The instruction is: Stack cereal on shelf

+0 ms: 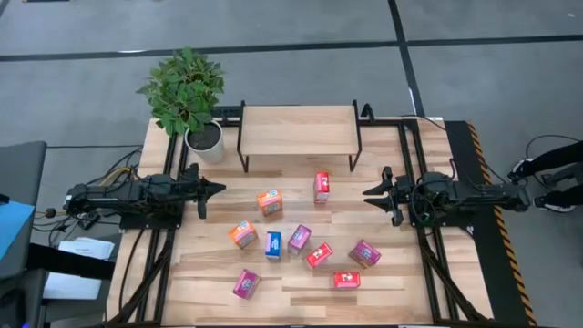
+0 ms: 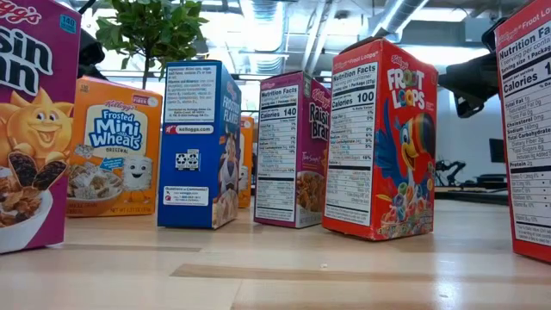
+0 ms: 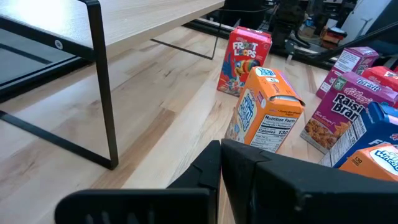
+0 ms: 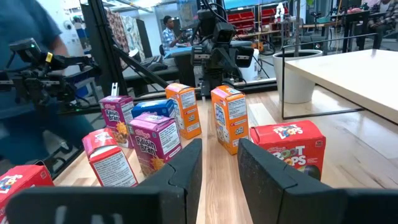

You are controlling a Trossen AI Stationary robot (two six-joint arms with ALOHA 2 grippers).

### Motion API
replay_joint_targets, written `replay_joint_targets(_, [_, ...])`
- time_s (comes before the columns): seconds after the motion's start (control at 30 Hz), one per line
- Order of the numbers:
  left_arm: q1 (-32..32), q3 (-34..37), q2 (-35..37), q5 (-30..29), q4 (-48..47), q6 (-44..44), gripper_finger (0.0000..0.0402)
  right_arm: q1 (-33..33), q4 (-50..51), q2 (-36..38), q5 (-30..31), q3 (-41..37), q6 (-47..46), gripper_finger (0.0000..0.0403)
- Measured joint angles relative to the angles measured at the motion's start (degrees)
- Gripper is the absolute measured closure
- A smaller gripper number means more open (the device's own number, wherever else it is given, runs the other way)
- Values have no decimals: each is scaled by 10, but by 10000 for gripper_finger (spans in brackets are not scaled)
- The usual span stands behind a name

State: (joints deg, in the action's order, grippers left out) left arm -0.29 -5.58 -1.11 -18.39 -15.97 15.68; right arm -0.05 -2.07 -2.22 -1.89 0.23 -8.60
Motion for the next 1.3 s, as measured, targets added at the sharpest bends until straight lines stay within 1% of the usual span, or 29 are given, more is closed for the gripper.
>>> replay_joint_targets(0.3, [0, 0, 0, 0, 0, 0, 401, 0, 0, 0, 0, 0, 0, 268])
replay_joint_targets(0.53, [0, 1, 0, 0, 11, 2, 401, 0, 0, 0, 0, 0, 0, 273])
replay_joint_targets(0.6, [0, 1, 0, 0, 16, 27, 401, 0, 0, 0, 0, 0, 0, 274])
replay_joint_targets(0.73, [-1, 3, 0, 5, 32, 118, 401, 0, 0, 0, 0, 0, 0, 275])
replay_joint_targets(0.83, [-1, 3, 0, 5, 31, 168, 401, 0, 0, 0, 0, 0, 0, 274])
replay_joint_targets(0.9, [-1, 3, 0, 0, 31, 180, 401, 0, 0, 0, 0, 0, 0, 273])
replay_joint_targets(0.97, [0, 3, 0, -8, 31, 173, 401, 0, 0, 0, 1, 0, 1, 273])
replay_joint_targets(1.07, [0, 3, 0, -22, 31, 169, 401, -6, -1, 0, 59, 0, 40, 275])
replay_joint_targets(1.17, [0, 2, 0, -51, 31, 206, 401, -14, -6, 0, 93, 0, 81, 277])
replay_joint_targets(1.23, [0, 2, 0, -65, 31, 228, 401, -17, -6, 0, 90, 0, 62, 276])
replay_joint_targets(1.3, [0, 2, 0, -79, 33, 257, 401, -16, -6, 0, 86, 0, 19, 274])
